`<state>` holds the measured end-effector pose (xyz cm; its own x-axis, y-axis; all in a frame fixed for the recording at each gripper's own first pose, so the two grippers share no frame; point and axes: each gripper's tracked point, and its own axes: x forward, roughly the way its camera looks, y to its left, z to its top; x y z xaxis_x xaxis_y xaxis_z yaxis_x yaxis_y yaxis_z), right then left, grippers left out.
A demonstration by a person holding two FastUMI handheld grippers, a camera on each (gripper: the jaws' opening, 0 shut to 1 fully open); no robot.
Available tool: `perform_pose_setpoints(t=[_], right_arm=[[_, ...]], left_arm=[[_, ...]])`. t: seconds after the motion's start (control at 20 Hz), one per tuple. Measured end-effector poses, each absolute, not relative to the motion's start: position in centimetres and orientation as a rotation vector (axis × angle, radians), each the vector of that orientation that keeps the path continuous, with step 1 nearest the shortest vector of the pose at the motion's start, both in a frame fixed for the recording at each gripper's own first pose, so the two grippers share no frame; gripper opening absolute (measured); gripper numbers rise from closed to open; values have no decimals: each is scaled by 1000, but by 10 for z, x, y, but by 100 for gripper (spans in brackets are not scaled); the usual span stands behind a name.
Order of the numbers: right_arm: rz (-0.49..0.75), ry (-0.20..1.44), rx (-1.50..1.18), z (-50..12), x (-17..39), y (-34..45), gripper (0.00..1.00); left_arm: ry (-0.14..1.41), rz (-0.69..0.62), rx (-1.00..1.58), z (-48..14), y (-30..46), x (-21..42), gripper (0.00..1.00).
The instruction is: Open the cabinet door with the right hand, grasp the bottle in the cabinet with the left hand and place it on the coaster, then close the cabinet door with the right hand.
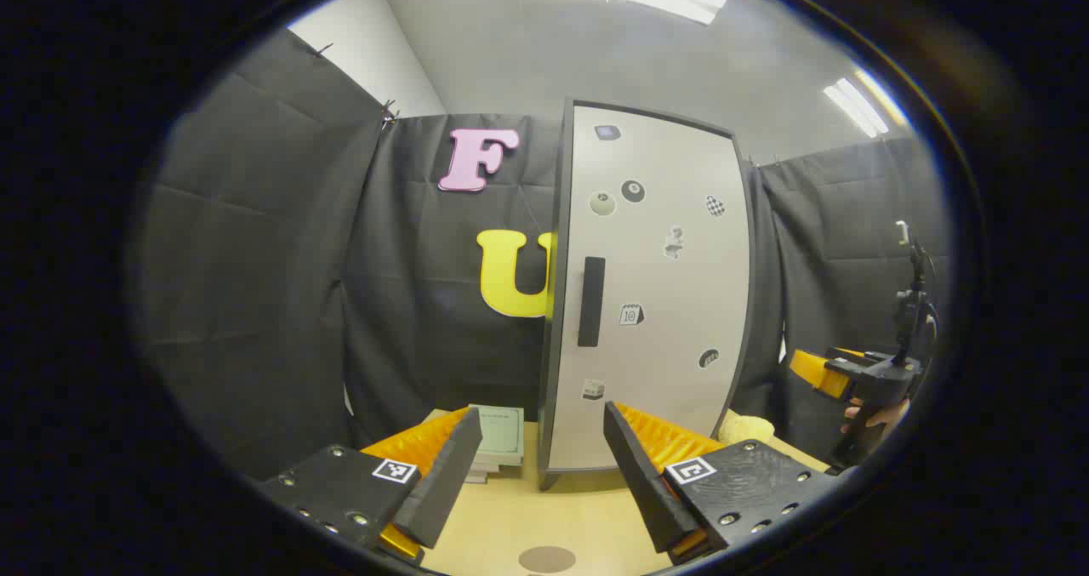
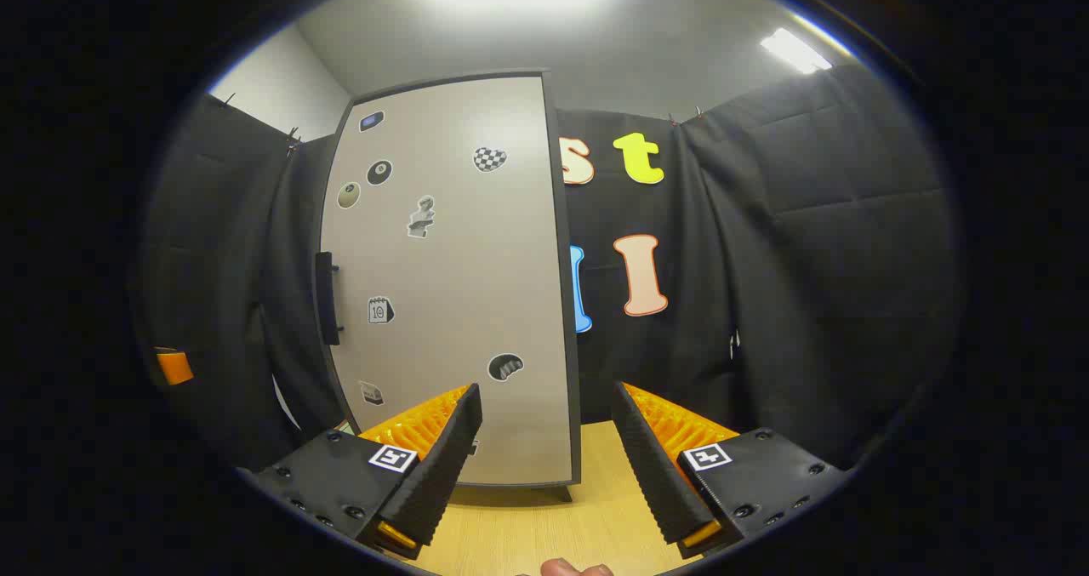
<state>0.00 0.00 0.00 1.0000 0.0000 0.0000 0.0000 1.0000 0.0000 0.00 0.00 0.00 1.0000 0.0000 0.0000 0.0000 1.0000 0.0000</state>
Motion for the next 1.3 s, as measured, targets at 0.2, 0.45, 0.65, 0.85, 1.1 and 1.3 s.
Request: perform_pose_setpoints(t=[0.2, 0.45, 0.65, 0.85, 1.1, 1.3], right_arm=[[25, 10, -9, -3, 4, 9, 93], [82, 33, -28, -1, 15, 19, 93], [103, 34, -70, 8, 30, 6, 98], [97, 40, -34, 19, 42, -18, 98], [110, 78, -9, 13, 51, -39, 93], [87, 71, -21, 19, 49, -33, 98]], left_arm=[[8, 12, 10, -5, -1, -5, 88], [10, 64, 19, 1, -2, -11, 88], [7, 94, 18, 14, -11, 0, 90], [0, 96, 30, 29, -32, 19, 88], [15, 127, 10, 15, -43, 30, 88], [15, 124, 64, 3, -34, 26, 88]])
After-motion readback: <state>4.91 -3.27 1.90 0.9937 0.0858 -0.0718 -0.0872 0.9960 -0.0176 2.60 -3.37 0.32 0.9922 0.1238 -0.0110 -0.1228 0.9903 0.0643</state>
